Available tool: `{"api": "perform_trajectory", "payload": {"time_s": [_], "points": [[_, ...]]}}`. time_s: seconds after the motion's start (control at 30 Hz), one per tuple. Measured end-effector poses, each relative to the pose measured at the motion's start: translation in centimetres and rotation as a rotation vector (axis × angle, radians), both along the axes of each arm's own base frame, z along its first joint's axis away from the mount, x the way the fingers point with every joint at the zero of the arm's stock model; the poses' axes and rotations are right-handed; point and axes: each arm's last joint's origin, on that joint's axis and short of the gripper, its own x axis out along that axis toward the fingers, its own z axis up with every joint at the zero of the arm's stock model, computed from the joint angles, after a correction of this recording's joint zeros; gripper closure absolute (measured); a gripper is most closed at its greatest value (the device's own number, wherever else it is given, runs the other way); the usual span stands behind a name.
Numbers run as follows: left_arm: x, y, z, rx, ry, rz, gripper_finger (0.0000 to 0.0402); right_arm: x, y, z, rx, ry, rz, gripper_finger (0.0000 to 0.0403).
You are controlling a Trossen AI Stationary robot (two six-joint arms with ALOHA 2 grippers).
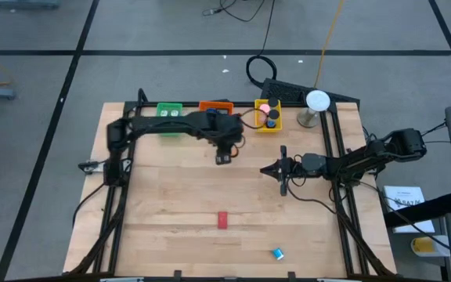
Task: Pick & Place Office items
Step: Put the orange hourglass into the yellow bin
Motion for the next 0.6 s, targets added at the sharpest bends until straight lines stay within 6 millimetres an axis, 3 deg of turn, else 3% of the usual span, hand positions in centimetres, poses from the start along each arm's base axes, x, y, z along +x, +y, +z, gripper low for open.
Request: {"api": "perform_trajectory", "payload": {"time_s": [0.27, 0.43, 0.6], "points": [[3.2, 1.4, -1.7, 0.025, 0.003, -0.039, 0.0192, 0.0, 0.0, 0.0, 0.0, 0.003, 0.0, 0.0385], [4.0, 1.4, -3.3, 0.027, 0.02, -0.062, 0.0185, 0.0, 0.0, 0.0, 0.0, 0.005, 0.001, 0.0385], [4.1, 1.5, -3.4, 0.035, 0.01, -0.07, 0.0183, 0.0, 0.0, 0.0, 0.0, 0.004, 0.001, 0.0385]]}}
